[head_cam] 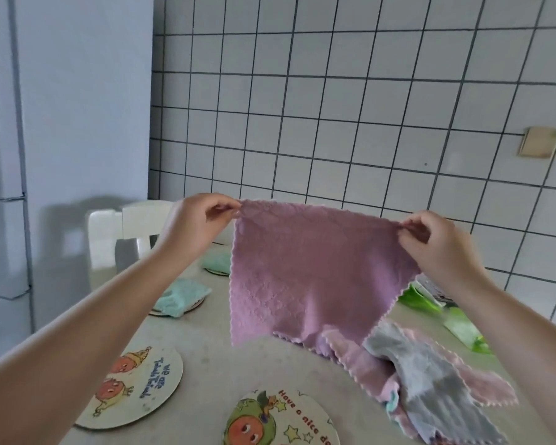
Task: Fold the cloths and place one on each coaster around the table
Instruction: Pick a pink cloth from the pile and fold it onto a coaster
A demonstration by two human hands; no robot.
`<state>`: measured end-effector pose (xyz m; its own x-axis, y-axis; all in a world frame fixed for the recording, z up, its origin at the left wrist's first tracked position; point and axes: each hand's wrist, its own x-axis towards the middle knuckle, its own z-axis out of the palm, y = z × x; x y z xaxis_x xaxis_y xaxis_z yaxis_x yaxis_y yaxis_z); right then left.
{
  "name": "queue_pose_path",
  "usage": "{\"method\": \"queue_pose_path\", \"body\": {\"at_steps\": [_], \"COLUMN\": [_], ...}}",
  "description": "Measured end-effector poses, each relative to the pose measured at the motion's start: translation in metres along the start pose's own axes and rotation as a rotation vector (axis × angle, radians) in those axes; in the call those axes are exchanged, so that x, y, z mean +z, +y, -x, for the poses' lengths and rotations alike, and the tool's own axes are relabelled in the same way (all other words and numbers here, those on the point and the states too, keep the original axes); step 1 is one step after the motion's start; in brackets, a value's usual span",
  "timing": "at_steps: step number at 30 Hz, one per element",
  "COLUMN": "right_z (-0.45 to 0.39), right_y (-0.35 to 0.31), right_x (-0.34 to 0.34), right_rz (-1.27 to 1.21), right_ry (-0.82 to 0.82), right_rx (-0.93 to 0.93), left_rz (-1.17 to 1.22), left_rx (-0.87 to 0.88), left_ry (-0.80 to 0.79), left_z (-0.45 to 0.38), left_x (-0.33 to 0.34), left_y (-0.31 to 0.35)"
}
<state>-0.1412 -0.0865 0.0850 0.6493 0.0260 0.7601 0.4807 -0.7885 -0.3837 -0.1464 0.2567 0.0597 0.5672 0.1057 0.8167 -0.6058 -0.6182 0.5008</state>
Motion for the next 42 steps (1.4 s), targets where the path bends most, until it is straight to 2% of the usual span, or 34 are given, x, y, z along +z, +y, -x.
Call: {"method": "queue_pose_path", "body": {"at_steps": [3, 5, 7, 9, 13, 17, 19, 22, 25, 29, 37, 39, 42], "right_z": [0.025, 0.046, 0.073, 0.101, 0.155, 0.190, 0.202, 0.211, 0.210, 0.201, 0.178, 0.174, 0.168], "right_y": [0.005, 0.011, 0.016, 0.017, 0.029, 0.044, 0.050, 0.052, 0.052, 0.060, 0.072, 0.075, 0.080], "right_x": [0.005, 0.008, 0.009, 0.007, 0.010, 0.015, 0.017, 0.017, 0.018, 0.028, 0.062, 0.068, 0.077], "right_rz": [-0.365, -0.522, -0.666, -0.803, -0.839, -0.820, -0.838, -0.814, -0.709, -0.424, -0.139, -0.088, 0.013], "right_ry": [-0.085, -0.145, -0.228, -0.352, -0.651, -0.870, -0.949, -1.038, -1.010, -0.843, -0.689, -0.671, -0.695], "right_rx": [0.197, 0.305, 0.406, 0.496, 0.552, 0.659, 0.729, 0.711, 0.680, 0.594, 0.376, 0.348, 0.325], "left_rz": [0.110, 0.032, -0.087, -0.035, 0.352, 0.487, 0.513, 0.467, 0.344, 0.197, -0.077, -0.105, -0.277], "left_rx": [-0.065, -0.098, -0.118, -0.201, -0.517, -0.847, -0.908, -0.927, -0.897, -0.790, -0.538, -0.512, -0.435], "left_ry": [-0.040, -0.082, -0.207, -0.320, -0.450, -0.434, -0.471, -0.559, -0.614, -0.557, -0.561, -0.566, -0.584], "left_z": [0.024, 0.045, 0.071, 0.103, 0.175, 0.218, 0.228, 0.233, 0.231, 0.222, 0.201, 0.196, 0.191], "left_x": [-0.011, -0.019, -0.026, -0.031, -0.033, -0.028, -0.026, -0.023, -0.017, -0.006, 0.015, 0.020, 0.024], "left_y": [-0.001, 0.000, 0.007, 0.019, 0.020, 0.016, 0.017, 0.015, 0.008, -0.006, -0.038, -0.046, -0.052]}}
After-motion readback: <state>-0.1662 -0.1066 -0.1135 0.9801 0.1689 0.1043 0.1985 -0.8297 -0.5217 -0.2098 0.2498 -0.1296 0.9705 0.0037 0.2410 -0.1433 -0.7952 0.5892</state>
